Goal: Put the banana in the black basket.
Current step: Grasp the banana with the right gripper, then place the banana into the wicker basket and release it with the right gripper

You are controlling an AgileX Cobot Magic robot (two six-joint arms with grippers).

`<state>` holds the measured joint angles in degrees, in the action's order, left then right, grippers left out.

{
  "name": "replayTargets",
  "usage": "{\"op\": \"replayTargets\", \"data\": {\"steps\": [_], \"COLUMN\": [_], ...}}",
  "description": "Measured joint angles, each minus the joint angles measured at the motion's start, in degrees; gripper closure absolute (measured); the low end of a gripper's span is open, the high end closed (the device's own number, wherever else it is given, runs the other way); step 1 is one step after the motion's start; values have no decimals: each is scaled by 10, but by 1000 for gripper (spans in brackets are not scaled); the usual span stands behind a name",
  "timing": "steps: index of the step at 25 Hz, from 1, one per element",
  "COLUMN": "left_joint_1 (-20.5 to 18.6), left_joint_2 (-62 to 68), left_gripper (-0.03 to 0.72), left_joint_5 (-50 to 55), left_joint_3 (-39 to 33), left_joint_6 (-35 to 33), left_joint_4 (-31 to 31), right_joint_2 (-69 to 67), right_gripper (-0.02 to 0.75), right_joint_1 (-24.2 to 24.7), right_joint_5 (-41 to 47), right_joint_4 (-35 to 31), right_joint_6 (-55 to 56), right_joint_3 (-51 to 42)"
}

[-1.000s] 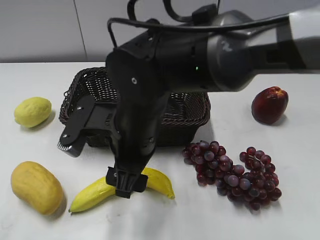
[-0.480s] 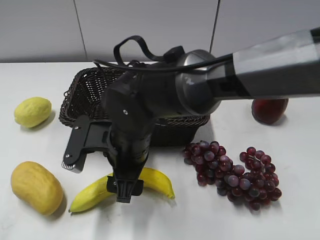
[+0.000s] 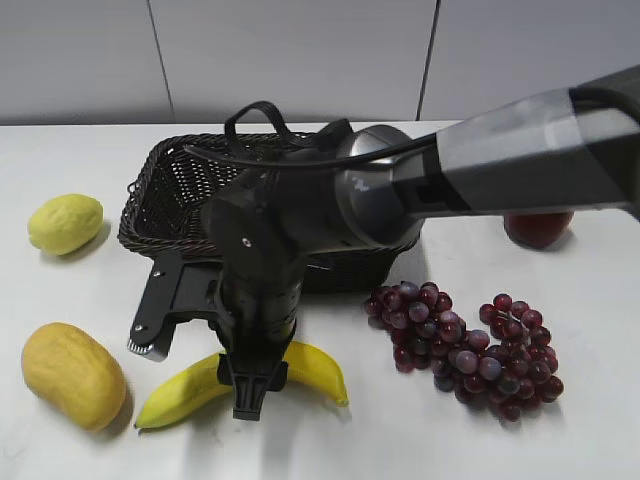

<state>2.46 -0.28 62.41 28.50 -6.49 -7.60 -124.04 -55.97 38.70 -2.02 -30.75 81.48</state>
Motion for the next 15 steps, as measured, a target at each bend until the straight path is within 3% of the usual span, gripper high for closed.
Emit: {"op": "replayTargets", "data": {"steps": [4,10,15], "left_joint_1": [0,0,0], "left_joint_2": [0,0,0], "left_gripper": [446,446,446], "left_joint_5": [0,0,0], "left_joint_3": [0,0,0], "left_joint_6": [0,0,0], "left_joint_4": [0,0,0], "right_joint_2": [0,0,15], "right_gripper": [383,387,387], "right_joint_1": [0,0,0], "right_joint_5": [-1,6,74], "right_joint_4": [-1,-4,-5], "right_joint_6": [0,0,-6], "right_joint_3": [0,0,0]}}
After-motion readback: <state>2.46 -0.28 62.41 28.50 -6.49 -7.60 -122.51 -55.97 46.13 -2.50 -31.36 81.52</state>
